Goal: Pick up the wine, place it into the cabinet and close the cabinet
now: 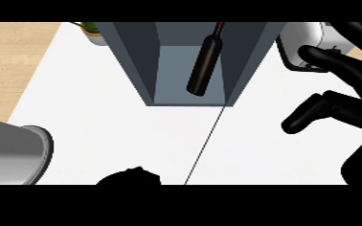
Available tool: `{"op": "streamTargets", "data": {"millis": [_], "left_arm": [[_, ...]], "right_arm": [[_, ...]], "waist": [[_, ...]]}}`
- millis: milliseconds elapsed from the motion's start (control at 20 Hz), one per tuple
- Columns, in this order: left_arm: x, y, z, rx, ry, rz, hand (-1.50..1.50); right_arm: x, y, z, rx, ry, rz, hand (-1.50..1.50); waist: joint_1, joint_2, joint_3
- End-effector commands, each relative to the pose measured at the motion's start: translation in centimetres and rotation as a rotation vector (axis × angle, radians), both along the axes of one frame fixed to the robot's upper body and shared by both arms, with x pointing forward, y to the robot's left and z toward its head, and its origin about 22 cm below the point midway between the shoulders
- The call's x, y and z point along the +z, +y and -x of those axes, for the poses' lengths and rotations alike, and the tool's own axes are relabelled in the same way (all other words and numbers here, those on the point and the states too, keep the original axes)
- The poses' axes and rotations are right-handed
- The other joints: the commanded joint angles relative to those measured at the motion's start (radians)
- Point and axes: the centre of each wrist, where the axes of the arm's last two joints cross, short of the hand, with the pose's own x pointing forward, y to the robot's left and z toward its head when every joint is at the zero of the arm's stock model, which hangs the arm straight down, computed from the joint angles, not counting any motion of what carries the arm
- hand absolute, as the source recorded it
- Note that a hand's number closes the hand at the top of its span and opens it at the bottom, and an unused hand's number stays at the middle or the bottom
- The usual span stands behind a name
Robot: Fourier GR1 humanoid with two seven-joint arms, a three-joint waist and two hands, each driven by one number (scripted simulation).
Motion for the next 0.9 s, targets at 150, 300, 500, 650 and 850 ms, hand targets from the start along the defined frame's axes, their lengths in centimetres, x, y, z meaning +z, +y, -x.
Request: {"op": "streamTargets", "data": {"millis": [150, 300, 500, 650, 850], "left_arm": [[0.6, 4.7, 1.6, -0.037, -0.008, 0.005, 1.50], [1.5, 7.8, 1.1, 0.009, -0.036, 0.017, 1.50], [1.7, 12.0, 0.7, 0.065, -0.072, 0.005, 1.50], [1.2, 14.9, 1.3, 0.058, -0.058, -0.009, 1.50], [1.8, 17.9, 0.5, 0.055, -0.074, -0.002, 1.50]], "right_arm": [[-0.4, 3.4, 2.0, 0.344, 0.070, 0.010, 1.50], [-0.5, 4.0, 3.1, 0.382, 0.086, 0.016, 1.50], [-0.6, 7.8, 2.7, 0.405, 0.120, 0.052, 1.50], [0.0, 10.4, 1.2, 0.423, 0.077, 0.120, 1.50], [-0.3, 14.8, 0.3, 0.393, 0.062, 0.122, 1.50]], "waist": [[0.022, -0.004, -0.010], [0.013, -0.005, -0.010], [0.019, -0.006, -0.011], [0.033, -0.003, -0.011], [0.036, -0.001, -0.011]]}}
